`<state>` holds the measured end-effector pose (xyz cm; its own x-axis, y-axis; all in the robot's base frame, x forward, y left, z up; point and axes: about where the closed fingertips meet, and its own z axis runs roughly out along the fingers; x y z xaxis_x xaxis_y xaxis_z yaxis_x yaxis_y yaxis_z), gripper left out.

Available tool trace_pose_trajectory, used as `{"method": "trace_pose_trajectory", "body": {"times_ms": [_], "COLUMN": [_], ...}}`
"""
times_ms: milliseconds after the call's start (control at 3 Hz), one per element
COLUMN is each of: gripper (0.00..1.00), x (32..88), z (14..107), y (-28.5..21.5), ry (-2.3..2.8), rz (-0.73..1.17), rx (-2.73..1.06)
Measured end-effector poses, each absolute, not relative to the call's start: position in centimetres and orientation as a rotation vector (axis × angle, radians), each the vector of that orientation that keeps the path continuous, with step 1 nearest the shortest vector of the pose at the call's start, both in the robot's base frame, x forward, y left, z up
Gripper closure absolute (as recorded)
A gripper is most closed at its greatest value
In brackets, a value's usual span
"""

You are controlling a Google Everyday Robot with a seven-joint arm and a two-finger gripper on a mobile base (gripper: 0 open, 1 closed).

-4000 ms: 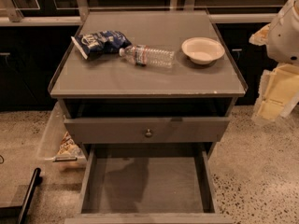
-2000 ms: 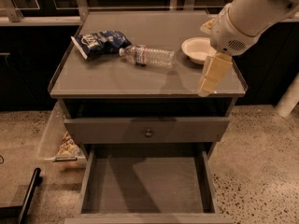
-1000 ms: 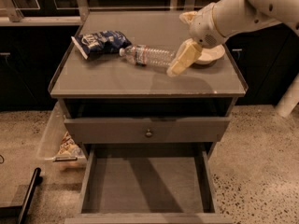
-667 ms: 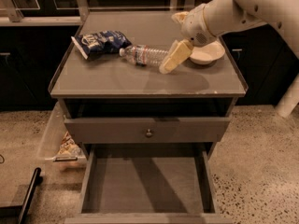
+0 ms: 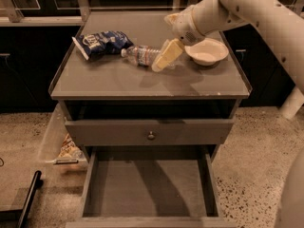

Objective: Place water bottle into middle drawer

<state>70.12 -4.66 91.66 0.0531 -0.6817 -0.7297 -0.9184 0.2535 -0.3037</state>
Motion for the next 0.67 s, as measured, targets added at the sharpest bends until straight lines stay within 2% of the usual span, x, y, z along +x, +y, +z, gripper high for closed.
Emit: {"method": "trace_pose_trajectory", "body": {"times_ms": [667], "gripper": [0.0], "x": [72.8], "z": [88.0], "y": [-2.8], "ry": [1.766], "rz": [0.375], "rx": [-1.519]}}
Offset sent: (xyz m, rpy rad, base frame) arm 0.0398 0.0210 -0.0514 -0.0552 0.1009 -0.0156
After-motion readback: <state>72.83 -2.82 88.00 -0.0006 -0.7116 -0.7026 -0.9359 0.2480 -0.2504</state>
